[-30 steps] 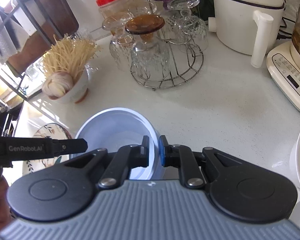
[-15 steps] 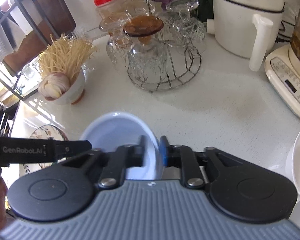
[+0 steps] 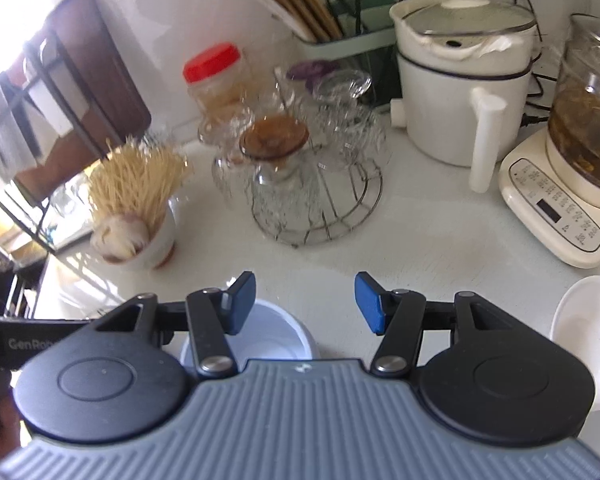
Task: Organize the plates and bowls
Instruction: 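Lower the second bowl into the first bowl and open both tools, then move both tools toward the white ceramic bowl by the stove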
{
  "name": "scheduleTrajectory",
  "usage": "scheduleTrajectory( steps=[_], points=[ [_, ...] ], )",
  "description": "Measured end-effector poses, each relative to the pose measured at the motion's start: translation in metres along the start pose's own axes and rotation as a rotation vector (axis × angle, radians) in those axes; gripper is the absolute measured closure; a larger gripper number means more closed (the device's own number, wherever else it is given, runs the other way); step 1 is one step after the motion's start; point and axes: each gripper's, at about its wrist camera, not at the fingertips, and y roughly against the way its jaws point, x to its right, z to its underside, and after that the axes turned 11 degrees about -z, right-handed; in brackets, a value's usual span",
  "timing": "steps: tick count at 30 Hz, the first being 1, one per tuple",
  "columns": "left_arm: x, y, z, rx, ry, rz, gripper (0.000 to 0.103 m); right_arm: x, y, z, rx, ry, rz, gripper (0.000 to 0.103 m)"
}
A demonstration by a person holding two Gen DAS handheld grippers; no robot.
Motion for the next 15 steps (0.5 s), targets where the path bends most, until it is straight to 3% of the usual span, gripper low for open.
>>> scheduleTrajectory(
  steps=[7, 15],
  points=[
    [0.009, 0.027, -0.005, 0.076, -0.045, 0.013, 0.065, -0.004, 0.025, -0.003, 0.060, -0.019, -0.027, 0.045],
    [0.026, 0.052, -0.009, 0.145, -0.119, 0.063, 0.065, -0.007, 0.053, 0.002, 0.125, -0.030, 0.009, 0.045]
  ],
)
